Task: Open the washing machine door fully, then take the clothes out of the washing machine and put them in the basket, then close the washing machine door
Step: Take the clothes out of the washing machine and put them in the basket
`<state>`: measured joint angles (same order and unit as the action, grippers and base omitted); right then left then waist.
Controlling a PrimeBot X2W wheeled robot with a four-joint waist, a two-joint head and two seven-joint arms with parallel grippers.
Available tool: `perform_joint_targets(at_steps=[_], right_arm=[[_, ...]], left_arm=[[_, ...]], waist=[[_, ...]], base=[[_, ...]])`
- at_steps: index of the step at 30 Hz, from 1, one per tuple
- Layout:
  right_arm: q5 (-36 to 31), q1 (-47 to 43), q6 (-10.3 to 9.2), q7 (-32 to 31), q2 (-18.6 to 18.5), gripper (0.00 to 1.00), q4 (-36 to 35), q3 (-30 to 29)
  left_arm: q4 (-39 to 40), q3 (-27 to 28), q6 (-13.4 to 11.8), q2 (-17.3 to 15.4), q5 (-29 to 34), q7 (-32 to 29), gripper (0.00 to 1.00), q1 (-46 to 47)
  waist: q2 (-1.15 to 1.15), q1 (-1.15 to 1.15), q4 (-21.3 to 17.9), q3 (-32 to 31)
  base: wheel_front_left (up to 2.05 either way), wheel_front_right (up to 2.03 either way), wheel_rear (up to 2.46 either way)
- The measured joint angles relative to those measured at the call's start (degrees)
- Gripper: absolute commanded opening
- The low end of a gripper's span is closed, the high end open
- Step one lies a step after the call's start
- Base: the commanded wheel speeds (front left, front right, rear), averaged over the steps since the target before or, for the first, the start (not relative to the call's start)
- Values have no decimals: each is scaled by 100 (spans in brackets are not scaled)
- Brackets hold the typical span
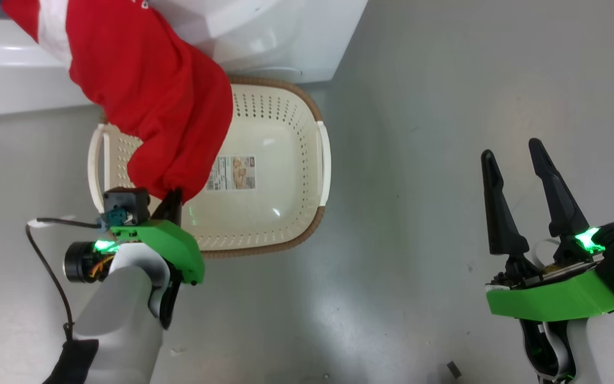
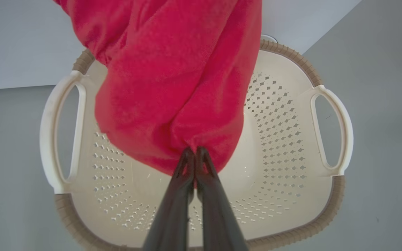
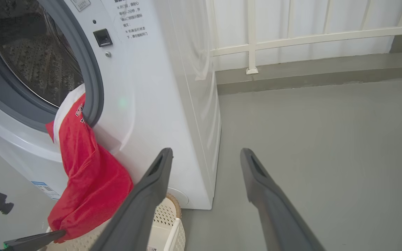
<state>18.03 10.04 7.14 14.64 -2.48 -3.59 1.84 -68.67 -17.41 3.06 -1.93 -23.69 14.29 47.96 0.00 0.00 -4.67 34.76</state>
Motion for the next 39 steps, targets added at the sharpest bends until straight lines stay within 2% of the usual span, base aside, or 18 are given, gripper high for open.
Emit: perform_joint_targets(at_steps=[16, 39], right_arm=[[-8, 210, 0, 0, -2, 100, -26, 60], [0, 319, 0, 0, -2, 100, -15, 85]], left_arm=[[-315, -172, -1, 38, 10, 0, 0, 56], [-539, -293, -7, 47, -120, -29, 0, 161]], waist=[[0, 0, -54, 403], [0, 0, -99, 467]], base=[[0, 0, 0], [0, 0, 0]])
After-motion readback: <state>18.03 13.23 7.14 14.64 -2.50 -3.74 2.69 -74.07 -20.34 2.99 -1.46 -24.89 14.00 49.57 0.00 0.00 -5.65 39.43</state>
